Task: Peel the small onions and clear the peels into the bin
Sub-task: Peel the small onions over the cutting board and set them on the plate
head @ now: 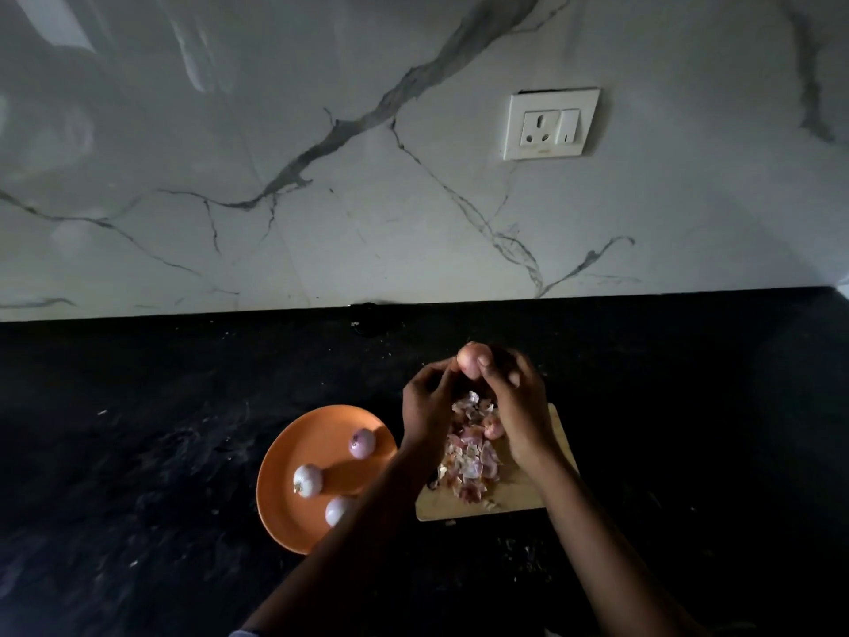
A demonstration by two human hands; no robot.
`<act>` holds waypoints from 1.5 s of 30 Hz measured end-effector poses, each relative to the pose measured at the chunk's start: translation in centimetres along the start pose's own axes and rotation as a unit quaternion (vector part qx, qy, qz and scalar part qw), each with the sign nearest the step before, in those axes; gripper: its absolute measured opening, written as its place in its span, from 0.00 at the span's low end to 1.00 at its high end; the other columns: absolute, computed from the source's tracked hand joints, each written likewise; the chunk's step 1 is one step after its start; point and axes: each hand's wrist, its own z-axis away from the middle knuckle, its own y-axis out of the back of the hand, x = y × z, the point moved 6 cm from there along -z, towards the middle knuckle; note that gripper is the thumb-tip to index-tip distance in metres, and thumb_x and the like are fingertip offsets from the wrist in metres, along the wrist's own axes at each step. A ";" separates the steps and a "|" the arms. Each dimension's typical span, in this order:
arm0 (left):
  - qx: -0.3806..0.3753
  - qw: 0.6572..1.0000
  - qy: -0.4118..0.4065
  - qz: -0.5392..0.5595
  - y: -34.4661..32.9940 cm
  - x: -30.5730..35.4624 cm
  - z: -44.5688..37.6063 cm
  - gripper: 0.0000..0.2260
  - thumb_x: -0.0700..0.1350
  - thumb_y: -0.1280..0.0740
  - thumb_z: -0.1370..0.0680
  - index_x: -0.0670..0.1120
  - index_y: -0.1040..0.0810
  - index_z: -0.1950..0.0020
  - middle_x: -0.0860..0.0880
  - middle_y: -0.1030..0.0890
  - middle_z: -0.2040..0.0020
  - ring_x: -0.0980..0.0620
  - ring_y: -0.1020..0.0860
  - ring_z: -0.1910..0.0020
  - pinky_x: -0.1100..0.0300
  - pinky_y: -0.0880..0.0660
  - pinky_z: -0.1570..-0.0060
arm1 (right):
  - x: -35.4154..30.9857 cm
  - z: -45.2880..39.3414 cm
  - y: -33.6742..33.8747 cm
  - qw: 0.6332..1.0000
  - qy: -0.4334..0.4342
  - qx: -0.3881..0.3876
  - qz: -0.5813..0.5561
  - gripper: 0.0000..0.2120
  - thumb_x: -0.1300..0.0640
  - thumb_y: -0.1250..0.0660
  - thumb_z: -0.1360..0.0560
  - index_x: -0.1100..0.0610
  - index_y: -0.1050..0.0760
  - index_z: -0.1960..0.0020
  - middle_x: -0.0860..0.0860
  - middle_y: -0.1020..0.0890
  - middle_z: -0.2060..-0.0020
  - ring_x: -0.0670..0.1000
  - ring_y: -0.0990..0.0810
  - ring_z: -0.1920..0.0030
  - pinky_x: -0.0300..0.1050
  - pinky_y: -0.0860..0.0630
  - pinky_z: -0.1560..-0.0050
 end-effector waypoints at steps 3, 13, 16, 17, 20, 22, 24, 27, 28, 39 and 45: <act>-0.017 0.998 0.051 0.031 0.0 -0.8 -0.4 0.11 0.44 0.34 0.19 0.41 0.21 0.39 0.40 0.16 0.46 0.40 0.18 0.44 0.55 0.21 0.50 | 1.0 -0.7 0.6 1.000 -0.022 0.016 -0.014 0.12 0.45 0.30 0.23 0.47 0.23 0.42 0.51 0.17 0.45 0.51 0.17 0.45 0.46 0.21 0.53; -0.083 0.990 0.022 0.111 -1.4 0.7 -0.4 0.20 0.47 0.25 0.27 0.42 0.23 0.38 0.36 0.21 0.40 0.37 0.20 0.42 0.42 0.22 0.41 | 0.1 0.0 -0.4 0.997 -0.036 -0.054 -0.035 0.06 0.56 0.38 0.18 0.45 0.26 0.45 0.44 0.21 0.50 0.33 0.19 0.56 0.30 0.24 0.62; -0.102 0.986 0.015 0.128 -1.2 0.8 -0.3 0.16 0.43 0.28 0.25 0.40 0.24 0.40 0.37 0.21 0.43 0.41 0.20 0.45 0.46 0.22 0.45 | -0.1 0.4 -0.5 0.997 -0.026 -0.065 -0.038 0.08 0.56 0.37 0.18 0.43 0.25 0.44 0.45 0.19 0.49 0.38 0.17 0.53 0.32 0.24 0.65; -0.112 0.984 0.013 0.134 -1.2 1.0 -0.2 0.16 0.42 0.28 0.24 0.39 0.25 0.39 0.38 0.21 0.43 0.42 0.20 0.45 0.48 0.21 0.45 | 0.0 0.5 -0.6 0.997 -0.020 -0.069 -0.040 0.08 0.55 0.36 0.18 0.43 0.25 0.43 0.46 0.18 0.48 0.41 0.17 0.50 0.32 0.24 0.65; -0.140 0.978 0.030 0.154 -0.9 1.1 0.3 0.19 0.42 0.35 0.22 0.38 0.28 0.32 0.40 0.21 0.39 0.44 0.21 0.40 0.52 0.22 0.42 | -0.5 0.6 -0.8 0.996 -0.006 -0.075 -0.056 0.10 0.50 0.33 0.21 0.44 0.22 0.40 0.46 0.16 0.45 0.45 0.17 0.44 0.38 0.21 0.53; -0.157 0.974 0.059 0.149 -0.9 1.0 0.6 0.21 0.45 0.37 0.21 0.43 0.29 0.28 0.40 0.22 0.34 0.44 0.22 0.37 0.51 0.23 0.38 | -0.4 0.7 -0.9 0.996 -0.001 -0.074 -0.059 0.15 0.48 0.30 0.23 0.45 0.21 0.37 0.45 0.16 0.44 0.46 0.17 0.43 0.42 0.20 0.47; -0.166 0.974 0.086 0.125 -0.9 1.0 0.8 0.22 0.50 0.38 0.21 0.47 0.28 0.27 0.40 0.23 0.33 0.43 0.23 0.35 0.50 0.25 0.37 | 0.0 0.6 -0.6 0.998 0.001 -0.047 -0.035 0.17 0.45 0.27 0.26 0.39 0.21 0.37 0.45 0.16 0.45 0.50 0.16 0.45 0.45 0.18 0.54; -0.178 0.975 0.087 0.096 -0.9 1.2 0.6 0.20 0.50 0.40 0.18 0.47 0.28 0.27 0.41 0.22 0.33 0.42 0.23 0.34 0.49 0.25 0.36 | 0.1 0.4 0.1 0.999 0.030 -0.007 0.023 0.17 0.44 0.25 0.28 0.34 0.22 0.40 0.40 0.18 0.45 0.50 0.16 0.45 0.53 0.17 0.53; -0.176 0.977 0.084 0.086 -0.9 1.3 0.4 0.19 0.48 0.43 0.16 0.46 0.29 0.27 0.42 0.22 0.34 0.43 0.23 0.34 0.50 0.25 0.36 | -0.2 0.3 0.2 0.998 0.052 0.000 0.043 0.17 0.44 0.25 0.28 0.37 0.21 0.40 0.39 0.18 0.44 0.48 0.17 0.44 0.51 0.18 0.50; -0.133 0.986 0.087 0.053 -0.3 1.0 -0.6 0.15 0.44 0.43 0.15 0.42 0.25 0.32 0.39 0.20 0.38 0.43 0.20 0.43 0.51 0.25 0.45 | -1.4 -0.8 1.6 0.980 0.140 0.013 0.139 0.11 0.48 0.33 0.21 0.50 0.19 0.42 0.45 0.16 0.46 0.42 0.18 0.46 0.37 0.21 0.47; -0.136 0.982 0.084 0.096 0.1 1.1 -0.8 0.10 0.42 0.38 0.17 0.40 0.25 0.39 0.43 0.18 0.49 0.50 0.17 0.52 0.58 0.21 0.52 | -1.5 -0.5 1.2 0.986 0.126 -0.072 0.081 0.18 0.47 0.26 0.26 0.51 0.20 0.38 0.47 0.16 0.44 0.44 0.17 0.44 0.43 0.18 0.47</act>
